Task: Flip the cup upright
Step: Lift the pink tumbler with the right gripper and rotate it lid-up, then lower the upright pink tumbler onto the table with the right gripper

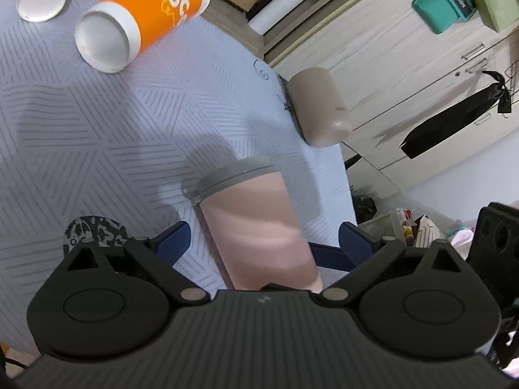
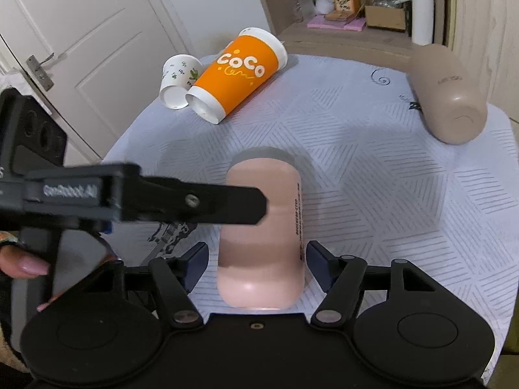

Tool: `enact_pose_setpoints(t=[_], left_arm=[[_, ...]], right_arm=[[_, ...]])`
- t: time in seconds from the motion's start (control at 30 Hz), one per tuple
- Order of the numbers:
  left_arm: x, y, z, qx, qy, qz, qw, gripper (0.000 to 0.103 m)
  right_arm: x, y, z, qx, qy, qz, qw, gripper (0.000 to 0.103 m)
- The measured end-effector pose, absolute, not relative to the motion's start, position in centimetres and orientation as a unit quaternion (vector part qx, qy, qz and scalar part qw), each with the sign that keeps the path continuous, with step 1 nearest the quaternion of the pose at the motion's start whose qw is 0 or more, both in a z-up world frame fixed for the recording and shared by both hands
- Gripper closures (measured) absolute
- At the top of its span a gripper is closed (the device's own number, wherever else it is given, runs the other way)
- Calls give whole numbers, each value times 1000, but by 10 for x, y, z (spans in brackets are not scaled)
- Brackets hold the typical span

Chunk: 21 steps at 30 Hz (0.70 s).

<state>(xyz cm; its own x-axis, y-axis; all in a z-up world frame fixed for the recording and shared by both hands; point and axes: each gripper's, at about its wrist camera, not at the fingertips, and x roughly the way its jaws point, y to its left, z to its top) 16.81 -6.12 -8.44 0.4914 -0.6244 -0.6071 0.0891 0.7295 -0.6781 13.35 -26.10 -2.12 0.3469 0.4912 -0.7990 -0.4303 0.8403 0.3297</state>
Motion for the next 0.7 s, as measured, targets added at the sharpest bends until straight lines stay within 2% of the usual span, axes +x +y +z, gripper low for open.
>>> enact_pose_setpoints(t=[0.03,0.13,0.27,0.33,0.47,0.57,0.7], left_arm=[[169,-61,-86,-297,455,-219,810,15],[172,-62,-86,-299,452,-226,810,20],[175,-64,-83,-288,449,-229,814,20],[177,-64,-87,-291,454,-227,811,25],[179,-62,-91,-294,458,-228,807,27],[182,-63,-91,-293,464,-228,804,27],[184,-71,-87,-270,465,-236,809,28]], right_arm=[[135,-261,-22,32,500,284,818,30],[139,-260,-26,32,504,287,814,30],[143,-264,-29,39,505,293,811,30],[144,-266,-30,42,503,296,811,30],[147,-268,-32,46,505,299,808,30],[149,-268,-36,50,510,301,804,35],[147,-266,-36,49,507,304,805,35]])
